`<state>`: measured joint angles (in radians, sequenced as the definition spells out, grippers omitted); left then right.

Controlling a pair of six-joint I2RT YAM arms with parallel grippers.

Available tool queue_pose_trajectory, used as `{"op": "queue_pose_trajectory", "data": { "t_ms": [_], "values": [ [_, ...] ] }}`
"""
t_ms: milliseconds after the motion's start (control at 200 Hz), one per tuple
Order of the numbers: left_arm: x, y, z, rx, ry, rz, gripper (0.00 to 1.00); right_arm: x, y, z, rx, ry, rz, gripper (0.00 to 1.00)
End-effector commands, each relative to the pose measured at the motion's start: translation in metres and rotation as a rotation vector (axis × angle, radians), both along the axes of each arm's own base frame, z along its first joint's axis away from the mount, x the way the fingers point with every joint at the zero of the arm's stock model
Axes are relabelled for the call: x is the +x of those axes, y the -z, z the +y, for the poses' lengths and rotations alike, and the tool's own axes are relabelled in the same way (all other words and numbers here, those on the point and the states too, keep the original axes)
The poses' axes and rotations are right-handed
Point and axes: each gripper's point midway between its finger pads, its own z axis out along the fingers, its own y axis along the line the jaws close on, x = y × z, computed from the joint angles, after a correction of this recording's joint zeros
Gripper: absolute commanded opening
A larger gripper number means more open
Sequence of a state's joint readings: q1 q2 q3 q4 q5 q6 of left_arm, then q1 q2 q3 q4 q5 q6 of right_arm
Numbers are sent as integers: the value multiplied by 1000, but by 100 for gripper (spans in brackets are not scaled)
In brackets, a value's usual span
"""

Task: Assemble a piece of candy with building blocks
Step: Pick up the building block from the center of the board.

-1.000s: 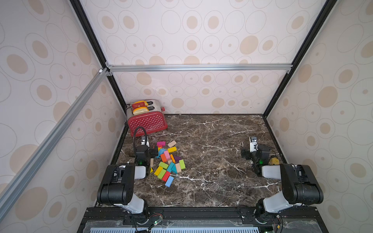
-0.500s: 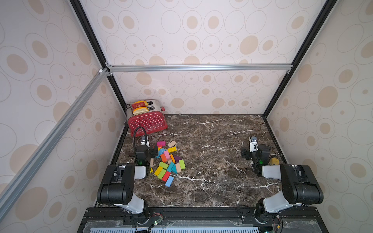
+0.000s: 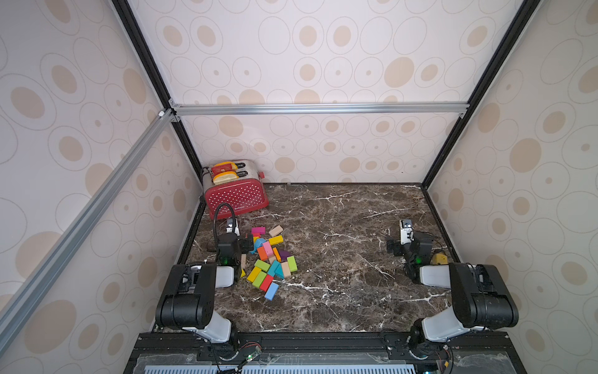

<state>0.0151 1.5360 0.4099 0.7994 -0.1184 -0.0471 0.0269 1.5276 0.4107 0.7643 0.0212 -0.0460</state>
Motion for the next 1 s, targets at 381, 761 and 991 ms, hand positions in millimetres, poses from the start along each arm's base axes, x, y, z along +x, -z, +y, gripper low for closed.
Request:
{"op": "queue_pose_trajectory", "data": {
  "t_ms": [381,761,991],
  "values": [
    [8,-13,3,17,-3,-42,99,6,-5,-3,8,0,-16,100],
    [-24,-77,9,-52,-142,-110,99,-7,-50,-16,13,83,-44,100],
    [-45,-144,-8,-365,-121,-338,99,-25,-82,-41,402,415,-49,100]
  ]
}}
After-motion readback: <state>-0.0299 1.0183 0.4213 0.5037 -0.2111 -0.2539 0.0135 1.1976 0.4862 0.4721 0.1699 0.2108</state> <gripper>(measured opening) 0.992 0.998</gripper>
